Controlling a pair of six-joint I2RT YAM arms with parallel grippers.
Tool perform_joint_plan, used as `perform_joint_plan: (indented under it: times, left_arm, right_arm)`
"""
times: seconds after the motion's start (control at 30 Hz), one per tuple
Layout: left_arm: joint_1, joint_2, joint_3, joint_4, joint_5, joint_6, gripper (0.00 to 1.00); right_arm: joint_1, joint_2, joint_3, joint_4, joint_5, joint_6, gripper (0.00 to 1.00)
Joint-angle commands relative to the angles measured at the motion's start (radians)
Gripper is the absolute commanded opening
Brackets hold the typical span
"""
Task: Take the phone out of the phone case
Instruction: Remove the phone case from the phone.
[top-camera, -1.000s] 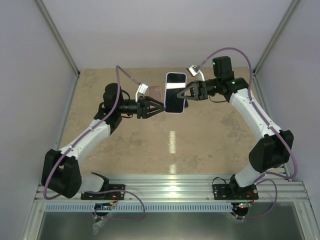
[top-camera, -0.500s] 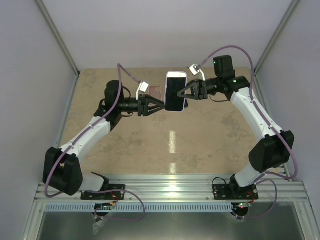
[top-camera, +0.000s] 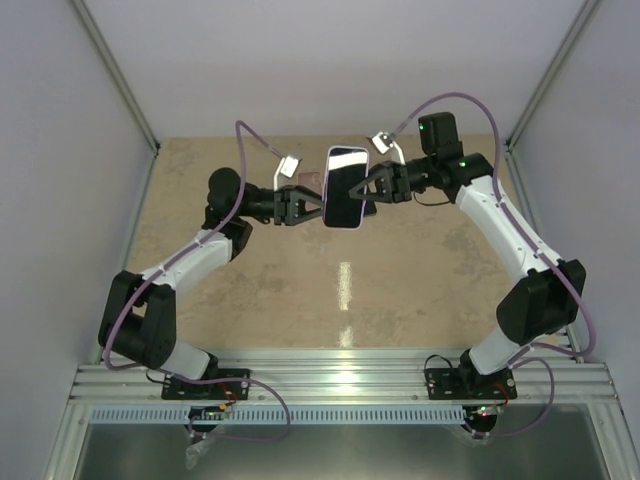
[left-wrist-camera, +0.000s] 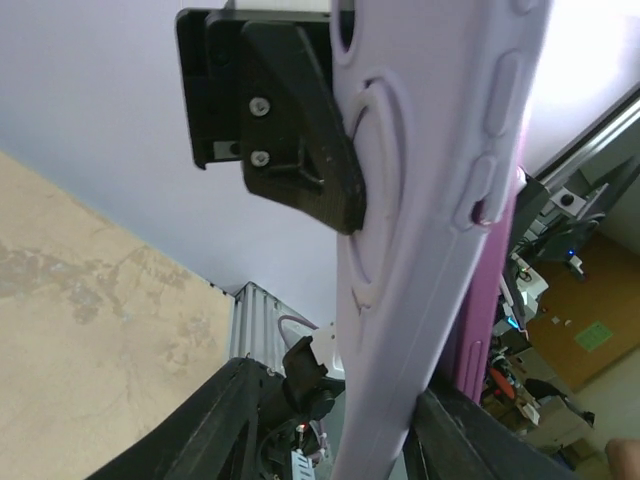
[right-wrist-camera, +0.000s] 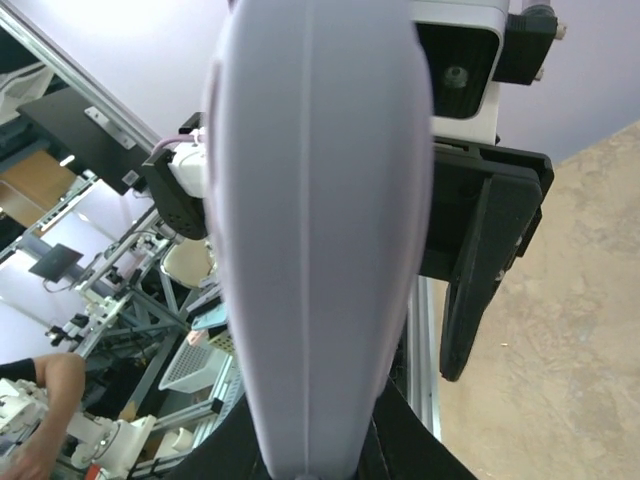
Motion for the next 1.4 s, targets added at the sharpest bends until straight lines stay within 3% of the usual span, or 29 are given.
perform_joint_plan:
  times: [0.0,0.23,0.57,0.7,0.87,1.03,1.17,1.37]
  left_arm:
    - [-0.001,0.012,0.037,0.24,-0.137,-0.186,0.38]
    - [-0.001,-0.015,0.014,0.217,-0.172,-0.19,0.2]
    - [-0.001,-0.089,-0.06,0.009,-0.2,-0.028,0.0]
    - [-0.001,-0.097,-0.066,-0.061,-0.214,0.016,0.0]
    - [0.008,-0.099,-0.07,-0.108,-0.235,0.039,0.0]
    - [0.016,-0.105,-0.068,-0.178,-0.253,0.074,0.0]
    - [0.03,-0.113,-0.055,-0.316,-0.3,0.141,0.0]
    - [0.047,-0.116,0.019,-0.611,-0.464,0.183,0.0]
  right_arm:
    - [0.079,0.018,-0.053,-0.017,-0.212,0.001,0.01]
    - [0.076,0.028,-0.094,0.033,-0.116,0.046,0.01]
    - [0.038,0.06,-0.083,0.065,0.084,0.093,0.07]
    - [0.013,0.067,-0.069,0.06,0.144,0.096,0.21]
    - [-0.005,0.06,-0.058,0.051,0.207,0.086,0.57]
    - [-0.016,0.043,-0.052,0.027,0.299,0.049,0.78]
    - [-0.054,0.03,-0.025,0.003,0.415,0.014,0.85]
    - [-0.044,-0.04,0.009,0.031,0.722,-0.096,0.85]
